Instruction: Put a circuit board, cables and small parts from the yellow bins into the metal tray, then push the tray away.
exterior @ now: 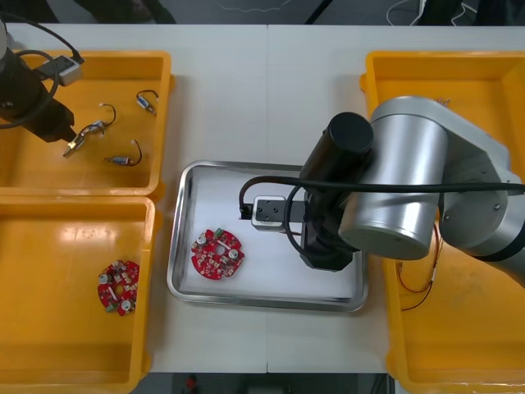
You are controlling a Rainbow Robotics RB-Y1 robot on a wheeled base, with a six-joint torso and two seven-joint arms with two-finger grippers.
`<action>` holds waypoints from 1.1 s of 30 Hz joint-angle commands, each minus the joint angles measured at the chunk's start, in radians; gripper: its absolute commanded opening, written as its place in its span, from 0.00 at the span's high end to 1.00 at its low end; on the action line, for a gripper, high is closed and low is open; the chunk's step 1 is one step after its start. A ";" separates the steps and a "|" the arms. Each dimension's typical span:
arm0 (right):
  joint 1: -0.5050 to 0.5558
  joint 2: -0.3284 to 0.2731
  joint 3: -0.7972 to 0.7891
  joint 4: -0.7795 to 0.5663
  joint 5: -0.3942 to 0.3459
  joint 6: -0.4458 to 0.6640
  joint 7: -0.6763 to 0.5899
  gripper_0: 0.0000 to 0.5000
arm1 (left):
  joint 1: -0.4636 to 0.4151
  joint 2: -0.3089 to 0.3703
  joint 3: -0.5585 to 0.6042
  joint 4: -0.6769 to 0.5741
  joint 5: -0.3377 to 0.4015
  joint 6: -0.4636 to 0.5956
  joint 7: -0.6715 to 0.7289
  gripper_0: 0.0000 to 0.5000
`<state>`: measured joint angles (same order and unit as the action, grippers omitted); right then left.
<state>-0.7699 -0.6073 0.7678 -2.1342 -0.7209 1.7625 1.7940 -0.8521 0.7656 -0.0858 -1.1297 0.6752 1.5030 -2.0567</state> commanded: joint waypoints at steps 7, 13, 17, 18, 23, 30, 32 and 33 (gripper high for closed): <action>0.021 0.031 0.090 0.122 0.028 -0.146 0.001 1.00 | -0.050 -0.031 -0.054 0.065 -0.014 -0.113 -0.109 0.00; 0.024 0.035 0.122 0.175 0.020 -0.152 -0.004 1.00 | -0.048 -0.042 -0.074 0.104 -0.009 -0.147 -0.114 0.00; 0.026 0.035 0.153 0.201 0.020 -0.152 -0.016 1.00 | -0.048 -0.046 -0.103 0.130 -0.008 -0.181 -0.117 0.00; 0.029 0.035 0.156 0.204 0.018 -0.150 -0.021 1.00 | -0.048 -0.046 -0.108 0.134 -0.006 -0.188 -0.117 0.00; 0.040 0.035 0.156 0.204 0.003 -0.150 -0.042 1.00 | -0.048 -0.049 -0.112 0.143 -0.006 -0.195 -0.115 0.00; 0.040 0.038 0.136 0.198 0.001 -0.149 -0.068 0.21 | -0.048 -0.055 -0.135 0.173 0.000 -0.250 -0.117 0.00; 0.040 0.038 0.125 0.194 0.003 -0.147 -0.068 0.07 | -0.048 -0.058 -0.135 0.173 0.000 -0.250 -0.115 0.00; 0.040 0.038 0.114 0.188 0.006 -0.146 -0.070 0.01 | -0.048 -0.058 -0.134 0.173 0.000 -0.250 -0.114 0.13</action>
<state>-0.7417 -0.5909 0.9133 -1.9234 -0.7145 1.6194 1.7522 -0.8523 0.7209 -0.2015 -0.9554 0.6716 1.2647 -2.0598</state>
